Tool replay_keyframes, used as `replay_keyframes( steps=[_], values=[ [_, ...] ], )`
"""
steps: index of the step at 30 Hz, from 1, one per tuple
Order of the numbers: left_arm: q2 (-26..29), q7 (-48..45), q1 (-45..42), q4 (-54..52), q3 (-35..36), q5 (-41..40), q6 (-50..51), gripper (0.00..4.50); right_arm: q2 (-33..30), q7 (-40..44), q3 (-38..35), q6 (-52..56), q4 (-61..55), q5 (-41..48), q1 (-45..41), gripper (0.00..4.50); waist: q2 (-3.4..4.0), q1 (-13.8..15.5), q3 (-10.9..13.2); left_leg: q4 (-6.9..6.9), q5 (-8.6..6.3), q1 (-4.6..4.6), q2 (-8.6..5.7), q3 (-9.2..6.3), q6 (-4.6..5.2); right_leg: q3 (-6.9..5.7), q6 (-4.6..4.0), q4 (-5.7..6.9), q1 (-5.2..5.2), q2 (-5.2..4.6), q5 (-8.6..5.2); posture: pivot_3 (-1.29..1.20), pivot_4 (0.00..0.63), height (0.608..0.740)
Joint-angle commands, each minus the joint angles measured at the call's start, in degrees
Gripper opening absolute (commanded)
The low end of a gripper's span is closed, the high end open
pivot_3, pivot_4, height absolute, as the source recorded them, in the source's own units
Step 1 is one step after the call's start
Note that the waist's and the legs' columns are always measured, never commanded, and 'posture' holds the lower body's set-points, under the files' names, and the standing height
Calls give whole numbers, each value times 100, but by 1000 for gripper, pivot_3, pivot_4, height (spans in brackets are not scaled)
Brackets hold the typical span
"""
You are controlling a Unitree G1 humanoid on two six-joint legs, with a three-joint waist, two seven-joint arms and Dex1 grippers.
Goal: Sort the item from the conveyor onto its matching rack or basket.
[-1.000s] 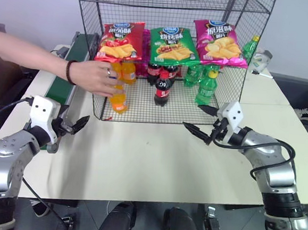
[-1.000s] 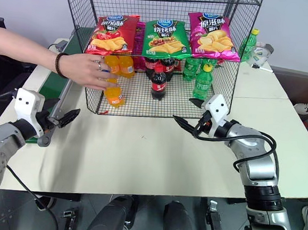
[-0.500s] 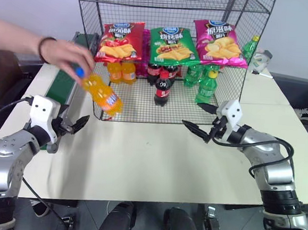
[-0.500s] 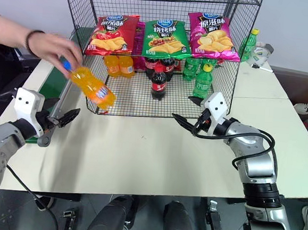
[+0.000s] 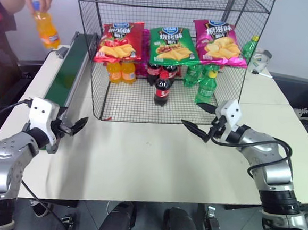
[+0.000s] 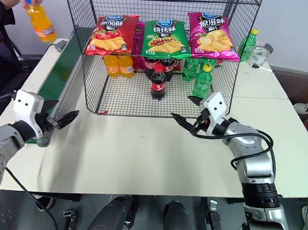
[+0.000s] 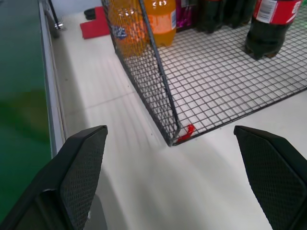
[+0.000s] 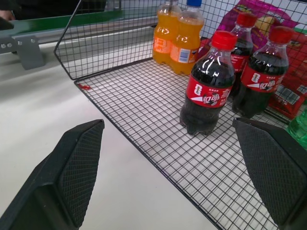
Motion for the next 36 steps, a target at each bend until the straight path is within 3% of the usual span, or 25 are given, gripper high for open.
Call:
replay_keyframes(
  steps=[1,11,17,36],
  values=[
    [11,152,-57,-138,364,-141,48,4421,26,-6,-3,-87,-234,8,-8,4500,0,0,0,0,0,0,0,0,0,0,0,0,0,0,0,0,150,740],
    [-206,1061,-522,544,825,226,-397,4421,275,-211,158,-121,-341,-67,-85,4500,0,5,0,1,0,0,0,-1,0,-2,6,-1,1,2,3,0,150,740],
    [-291,1348,-645,969,1242,56,-592,4421,589,-431,446,-11,-690,-108,-33,4500,0,-13,0,-4,0,0,0,0,-1,0,17,-1,-6,3,9,0,150,740],
    [-430,1350,-613,1327,1120,153,-963,4421,1427,-1498,756,546,-1892,-24,562,4500,-3,-4,-2,-4,1,0,0,-1,-1,0,17,0,-30,4,11,0,150,740]
  ],
)
